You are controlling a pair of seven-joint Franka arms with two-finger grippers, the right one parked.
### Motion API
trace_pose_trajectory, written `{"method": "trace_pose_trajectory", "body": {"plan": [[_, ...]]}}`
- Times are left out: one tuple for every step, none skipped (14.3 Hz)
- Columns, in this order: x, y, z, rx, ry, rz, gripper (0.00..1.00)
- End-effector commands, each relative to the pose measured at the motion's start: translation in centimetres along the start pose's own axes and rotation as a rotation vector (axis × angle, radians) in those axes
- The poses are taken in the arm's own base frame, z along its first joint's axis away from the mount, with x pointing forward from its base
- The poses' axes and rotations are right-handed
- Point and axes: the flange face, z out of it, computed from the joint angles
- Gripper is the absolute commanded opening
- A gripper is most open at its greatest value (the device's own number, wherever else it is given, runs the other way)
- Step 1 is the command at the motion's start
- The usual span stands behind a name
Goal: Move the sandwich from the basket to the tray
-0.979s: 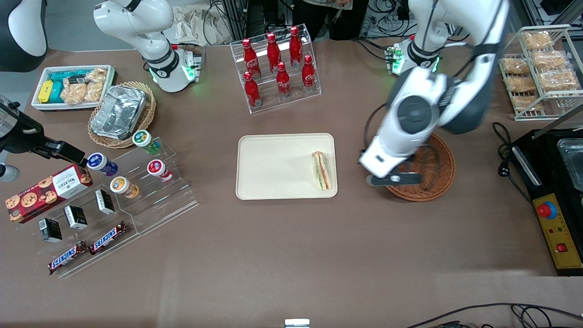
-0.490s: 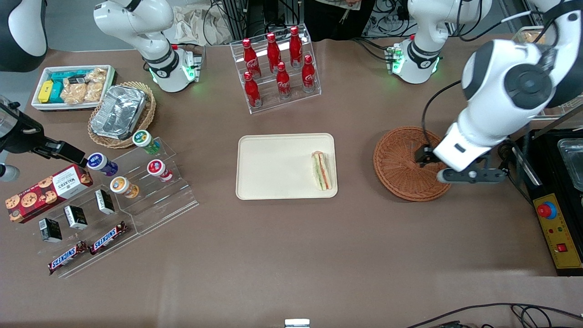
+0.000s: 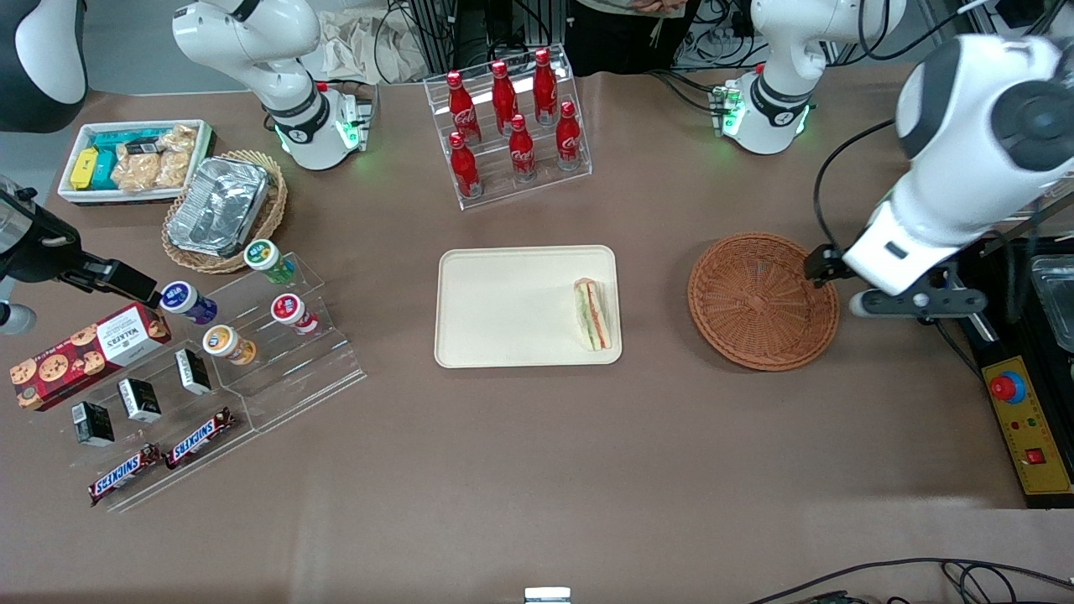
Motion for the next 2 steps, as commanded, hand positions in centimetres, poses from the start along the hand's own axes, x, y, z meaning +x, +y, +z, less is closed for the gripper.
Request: {"method": "trace_pose_trajectory", "body": {"plan": [[-0.6,-3.0,-2.8,-0.063,-0.023,0.018,0.99],[-0.8,-3.9,-4.1,-0.070,-0.015,0.045,0.99]]}}
